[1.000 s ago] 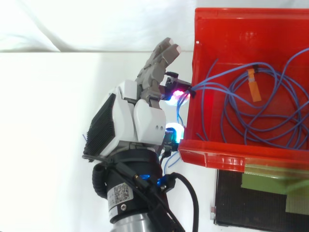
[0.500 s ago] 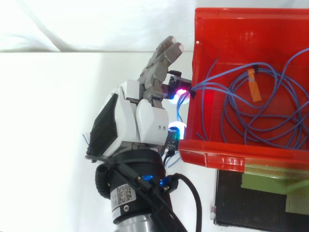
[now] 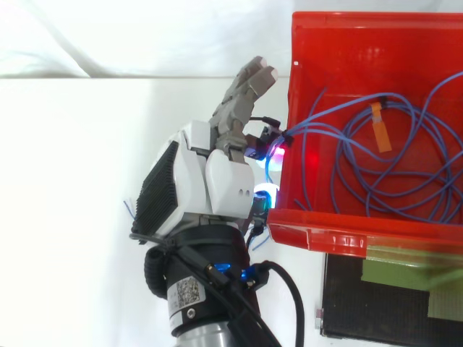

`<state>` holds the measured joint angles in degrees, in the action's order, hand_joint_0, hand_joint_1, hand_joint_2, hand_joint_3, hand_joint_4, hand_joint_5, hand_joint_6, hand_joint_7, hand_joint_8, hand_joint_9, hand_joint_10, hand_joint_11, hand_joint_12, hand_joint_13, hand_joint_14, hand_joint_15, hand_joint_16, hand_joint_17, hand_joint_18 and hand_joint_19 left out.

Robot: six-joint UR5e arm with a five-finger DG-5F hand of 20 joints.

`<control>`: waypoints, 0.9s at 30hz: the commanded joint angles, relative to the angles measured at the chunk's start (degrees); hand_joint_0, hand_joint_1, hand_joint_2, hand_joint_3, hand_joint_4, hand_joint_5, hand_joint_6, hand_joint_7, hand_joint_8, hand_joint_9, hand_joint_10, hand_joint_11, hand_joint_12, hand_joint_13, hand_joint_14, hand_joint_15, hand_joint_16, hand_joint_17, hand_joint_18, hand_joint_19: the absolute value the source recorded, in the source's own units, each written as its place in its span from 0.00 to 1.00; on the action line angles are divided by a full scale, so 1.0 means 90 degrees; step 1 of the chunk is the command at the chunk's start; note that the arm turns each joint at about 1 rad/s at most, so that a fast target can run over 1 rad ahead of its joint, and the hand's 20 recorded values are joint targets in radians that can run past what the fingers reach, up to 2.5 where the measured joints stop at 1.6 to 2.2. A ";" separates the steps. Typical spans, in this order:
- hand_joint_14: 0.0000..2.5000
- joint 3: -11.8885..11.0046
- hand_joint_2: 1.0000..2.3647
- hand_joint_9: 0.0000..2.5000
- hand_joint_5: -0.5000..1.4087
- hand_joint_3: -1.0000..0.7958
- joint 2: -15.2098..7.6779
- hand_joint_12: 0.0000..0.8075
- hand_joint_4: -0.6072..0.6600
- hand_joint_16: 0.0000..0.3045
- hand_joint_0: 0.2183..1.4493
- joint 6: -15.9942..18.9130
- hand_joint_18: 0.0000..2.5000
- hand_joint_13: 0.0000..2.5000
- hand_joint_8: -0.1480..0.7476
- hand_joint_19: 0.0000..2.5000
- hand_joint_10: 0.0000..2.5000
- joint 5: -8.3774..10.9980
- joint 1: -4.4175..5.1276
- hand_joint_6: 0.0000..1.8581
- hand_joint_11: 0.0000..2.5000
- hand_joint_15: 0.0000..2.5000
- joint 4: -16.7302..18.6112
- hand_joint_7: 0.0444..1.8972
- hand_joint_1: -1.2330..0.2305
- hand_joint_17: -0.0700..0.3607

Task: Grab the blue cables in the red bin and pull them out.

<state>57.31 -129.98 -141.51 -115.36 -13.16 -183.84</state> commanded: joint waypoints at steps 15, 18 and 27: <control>0.00 -0.0010 0.00 0.23 0.71 0.00 -0.0001 0.45 0.63 0.17 0.47 0.0006 0.19 0.19 0.49 0.15 0.01 -0.0034 -0.0012 0.21 0.18 0.07 -0.0042 0.30 0.22 0.44; 0.00 -0.0010 0.00 0.23 0.72 0.00 0.0009 0.45 0.63 0.17 0.47 0.0006 0.19 0.19 0.49 0.15 0.01 -0.0034 -0.0002 0.21 0.18 0.07 -0.0042 0.30 0.22 0.44; 0.00 -0.0010 0.00 0.23 0.72 0.00 -0.0001 0.45 0.62 0.17 0.48 0.0006 0.19 0.19 0.49 0.16 0.01 -0.0034 0.0027 0.26 0.18 0.07 -0.0042 0.28 0.24 0.44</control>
<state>57.22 -129.96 -141.46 -115.66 -13.09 -184.24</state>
